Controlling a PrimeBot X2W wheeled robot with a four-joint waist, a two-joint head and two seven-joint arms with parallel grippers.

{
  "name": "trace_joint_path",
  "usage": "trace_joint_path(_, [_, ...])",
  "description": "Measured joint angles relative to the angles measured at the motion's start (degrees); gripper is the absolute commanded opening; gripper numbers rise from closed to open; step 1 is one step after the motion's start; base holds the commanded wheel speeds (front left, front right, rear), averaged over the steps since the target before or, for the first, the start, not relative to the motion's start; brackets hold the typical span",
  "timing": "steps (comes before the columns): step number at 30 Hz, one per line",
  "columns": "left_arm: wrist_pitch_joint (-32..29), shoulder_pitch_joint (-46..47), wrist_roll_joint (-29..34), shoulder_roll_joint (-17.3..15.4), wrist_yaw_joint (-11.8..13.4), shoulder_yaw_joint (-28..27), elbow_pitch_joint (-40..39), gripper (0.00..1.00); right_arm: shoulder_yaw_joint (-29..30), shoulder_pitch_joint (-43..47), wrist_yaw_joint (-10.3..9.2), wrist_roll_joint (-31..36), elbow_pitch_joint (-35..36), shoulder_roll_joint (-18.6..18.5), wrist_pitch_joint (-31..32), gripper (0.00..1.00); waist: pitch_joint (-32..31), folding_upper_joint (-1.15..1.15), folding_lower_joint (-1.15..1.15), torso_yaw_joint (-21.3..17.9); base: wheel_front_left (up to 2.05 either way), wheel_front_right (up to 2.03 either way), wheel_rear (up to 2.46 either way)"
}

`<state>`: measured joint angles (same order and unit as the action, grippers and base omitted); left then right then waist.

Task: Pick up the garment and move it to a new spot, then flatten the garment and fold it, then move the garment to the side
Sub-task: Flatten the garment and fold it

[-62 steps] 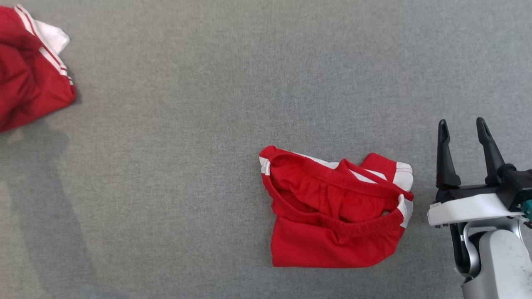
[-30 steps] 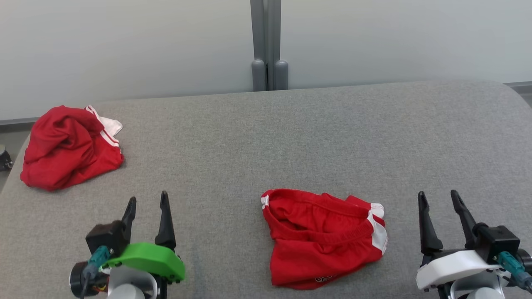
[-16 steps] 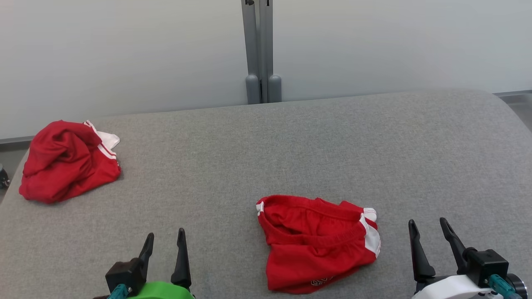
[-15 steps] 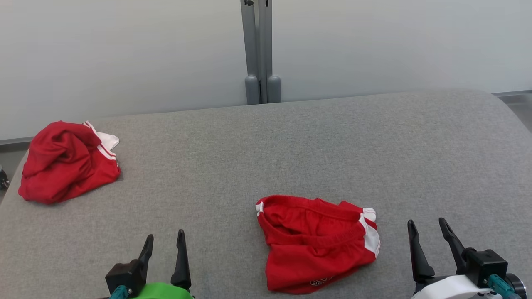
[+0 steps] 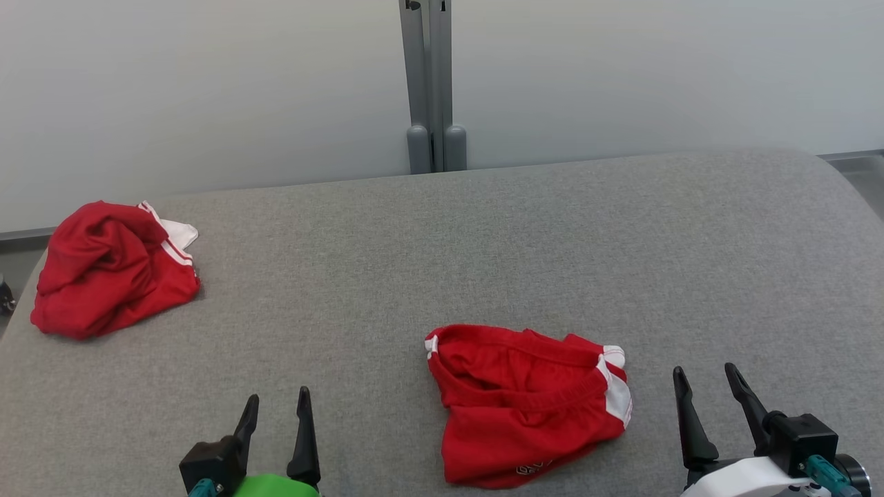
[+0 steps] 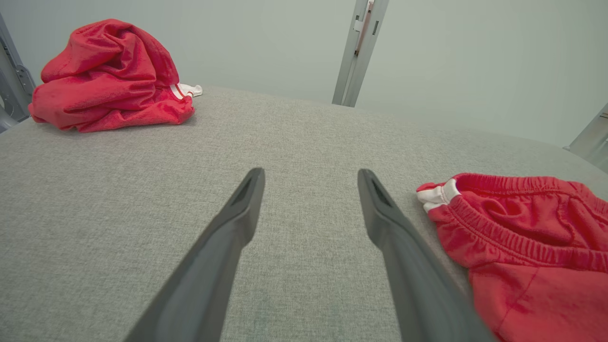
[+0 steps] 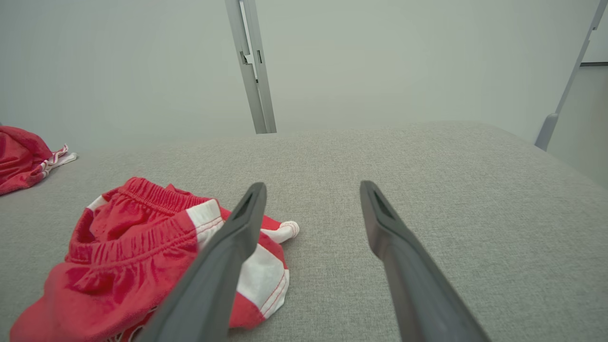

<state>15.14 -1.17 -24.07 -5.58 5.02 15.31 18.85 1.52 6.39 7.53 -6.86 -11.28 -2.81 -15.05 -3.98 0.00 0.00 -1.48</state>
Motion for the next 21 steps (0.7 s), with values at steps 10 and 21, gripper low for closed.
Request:
trace_joint_path(10, [0.0,0.0,1.9,0.9,-1.3,-0.9,0.1,1.00,0.2,-0.4,0.00,0.1,-0.1,0.0,0.0,1.00,0.4,0.00,0.00,-0.3,0.00,0.00,0.00])
trace_joint_path(21, [-3.9,7.7,3.5,2.4,-6.7,10.4,-0.5,1.00,0.6,-1.2,0.00,0.8,-0.2,0.0,0.0,1.00,1.1,0.00,0.00,-2.1,0.00,0.00,0.00])
